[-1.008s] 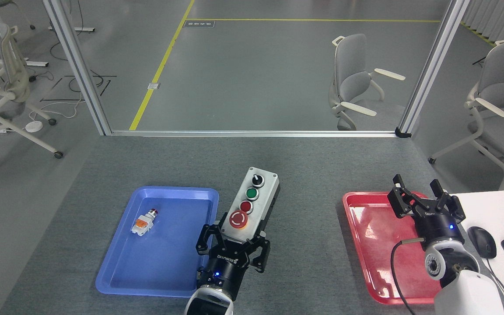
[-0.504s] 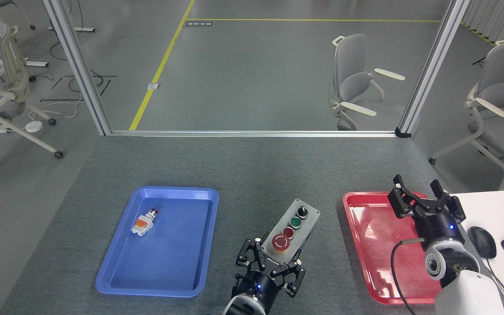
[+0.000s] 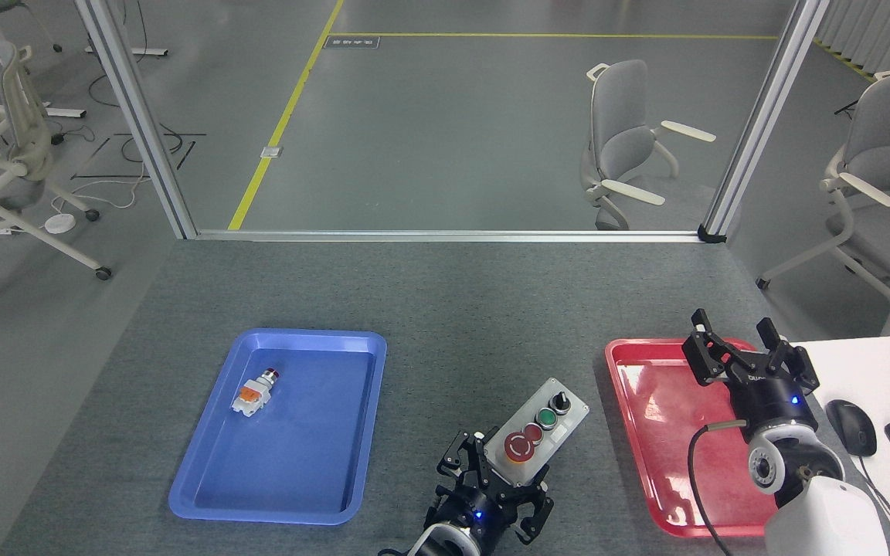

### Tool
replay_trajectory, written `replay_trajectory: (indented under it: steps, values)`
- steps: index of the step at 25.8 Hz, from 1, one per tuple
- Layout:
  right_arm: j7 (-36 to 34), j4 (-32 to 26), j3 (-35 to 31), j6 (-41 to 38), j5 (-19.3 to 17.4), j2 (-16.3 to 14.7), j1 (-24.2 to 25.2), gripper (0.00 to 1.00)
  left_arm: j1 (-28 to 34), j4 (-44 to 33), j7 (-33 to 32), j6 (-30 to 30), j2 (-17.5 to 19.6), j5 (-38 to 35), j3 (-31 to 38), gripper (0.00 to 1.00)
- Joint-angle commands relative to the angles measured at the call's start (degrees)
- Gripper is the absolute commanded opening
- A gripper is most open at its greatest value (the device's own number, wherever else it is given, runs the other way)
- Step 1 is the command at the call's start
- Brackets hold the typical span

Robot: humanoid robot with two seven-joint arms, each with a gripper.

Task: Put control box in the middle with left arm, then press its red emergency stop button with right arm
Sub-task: 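Lower the control box onto the table between the trays and open the left gripper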

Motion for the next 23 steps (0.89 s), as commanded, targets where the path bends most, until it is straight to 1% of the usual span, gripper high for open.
replay_trajectory:
  steps: [1, 6, 14, 15, 17, 18, 19, 21, 23]
  values:
    - [0.0, 0.0, 0.0, -0.4, 0.1, 0.0, 0.0, 0.99, -1.2, 1.5, -0.3, -0.3, 0.0, 0.1, -0.7, 0.0]
    - [-0.1, 0.0, 0.0, -0.7, 0.1, -0.2, 0.1, 0.99, -3.9, 5.1, -0.3, -0.4, 0.0, 0.6, -1.0, 0.0]
    - [-0.3, 0.0, 0.4, -0.8, 0.1, -0.3, 0.4, 0.99, -4.2, 8.6, -0.3, -0.3, 0.0, 1.2, -0.8, 0.0]
    - [-0.3, -0.1, 0.4, -0.8, 0.1, -0.4, 0.4, 0.99, -4.2, 9.2, -0.3, -0.2, 0.0, 1.2, -0.9, 0.07]
    - [-0.3, -0.1, 0.4, -0.9, 0.1, -0.4, 0.4, 0.99, -4.2, 10.0, -0.3, -0.1, 0.0, 1.2, -0.9, 0.32]
    - [-0.3, -0.2, 0.4, -1.0, 0.1, -0.4, 0.4, 0.99, -4.1, 10.0, -0.3, -0.1, 0.0, 1.2, -0.9, 0.39]
    - [-0.3, -0.2, 0.4, -1.2, 0.1, -0.4, 0.4, 0.99, -4.2, 10.0, -0.3, 0.0, 0.0, 1.2, -0.9, 0.49]
    - [-0.3, -0.1, 0.2, -1.3, 0.1, -0.3, 0.2, 0.99, -4.2, 9.8, -0.3, 0.3, 0.0, 1.2, -1.0, 0.64]
    - [-0.3, -0.1, 0.3, -1.3, 0.1, -0.3, 0.1, 0.99, -4.1, 9.5, -0.2, 0.4, 0.1, 1.1, -1.0, 0.75]
